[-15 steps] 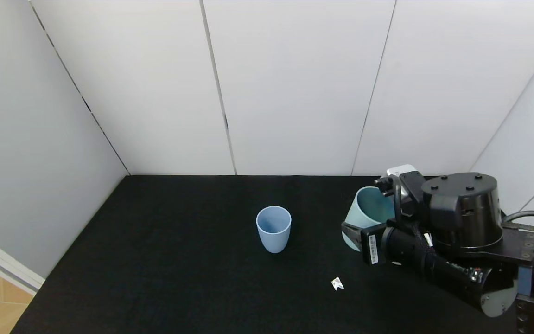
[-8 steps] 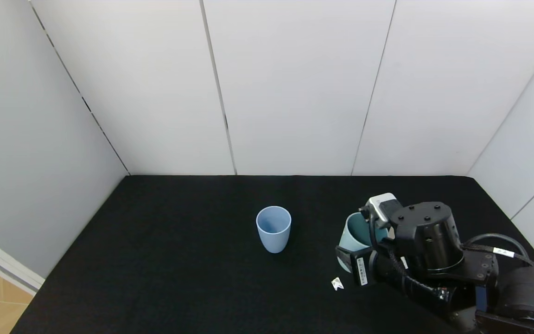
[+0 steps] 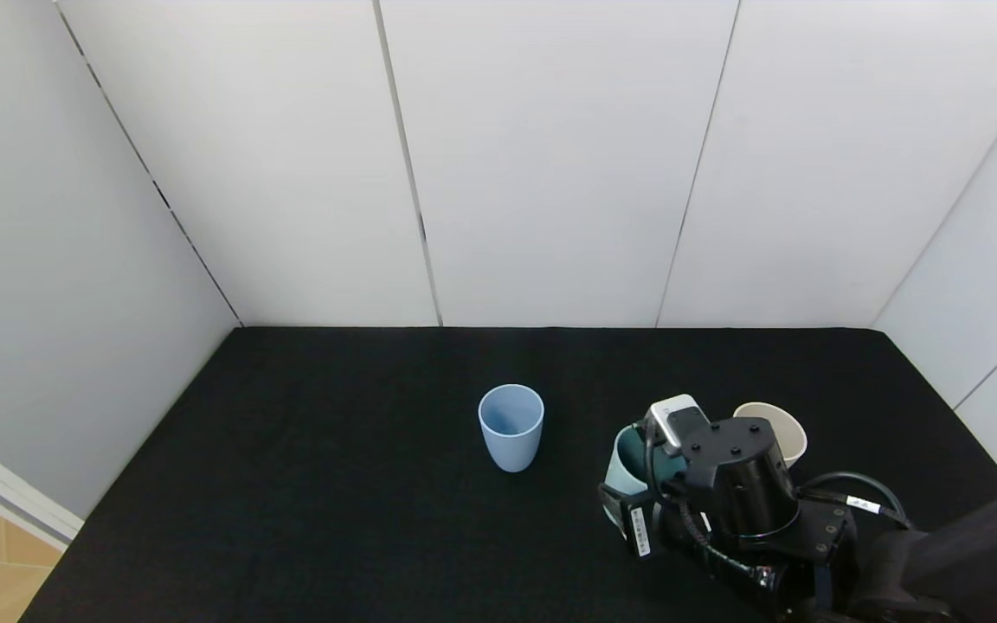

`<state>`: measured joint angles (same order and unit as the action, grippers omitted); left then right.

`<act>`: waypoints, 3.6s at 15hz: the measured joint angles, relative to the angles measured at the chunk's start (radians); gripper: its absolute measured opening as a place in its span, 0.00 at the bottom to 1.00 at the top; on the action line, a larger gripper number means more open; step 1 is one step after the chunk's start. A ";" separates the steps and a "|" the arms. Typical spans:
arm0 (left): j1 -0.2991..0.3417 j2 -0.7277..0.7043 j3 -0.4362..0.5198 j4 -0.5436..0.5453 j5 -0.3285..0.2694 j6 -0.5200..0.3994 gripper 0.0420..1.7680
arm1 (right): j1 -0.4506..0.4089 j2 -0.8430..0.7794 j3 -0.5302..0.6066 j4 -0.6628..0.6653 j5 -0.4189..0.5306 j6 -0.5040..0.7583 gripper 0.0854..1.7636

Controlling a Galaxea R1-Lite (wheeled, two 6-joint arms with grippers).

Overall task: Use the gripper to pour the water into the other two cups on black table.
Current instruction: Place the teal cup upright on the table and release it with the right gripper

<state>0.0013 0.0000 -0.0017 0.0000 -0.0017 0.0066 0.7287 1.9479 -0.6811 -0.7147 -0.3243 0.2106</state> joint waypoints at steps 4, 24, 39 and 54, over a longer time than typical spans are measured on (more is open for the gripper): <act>0.000 0.000 0.000 0.000 0.000 0.000 0.97 | -0.006 0.047 -0.003 -0.021 -0.002 -0.009 0.66; 0.000 0.000 0.000 0.000 0.000 0.000 0.97 | -0.018 0.106 0.006 -0.034 -0.002 -0.016 0.66; 0.000 0.000 0.000 0.000 0.000 0.000 0.97 | -0.016 0.108 0.012 -0.037 -0.003 -0.016 0.85; 0.000 0.000 0.000 0.000 0.000 0.000 0.97 | -0.033 -0.144 0.025 -0.027 -0.001 -0.025 0.95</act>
<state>0.0013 0.0000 -0.0017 0.0000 -0.0017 0.0070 0.6955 1.8034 -0.6557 -0.7417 -0.3255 0.1860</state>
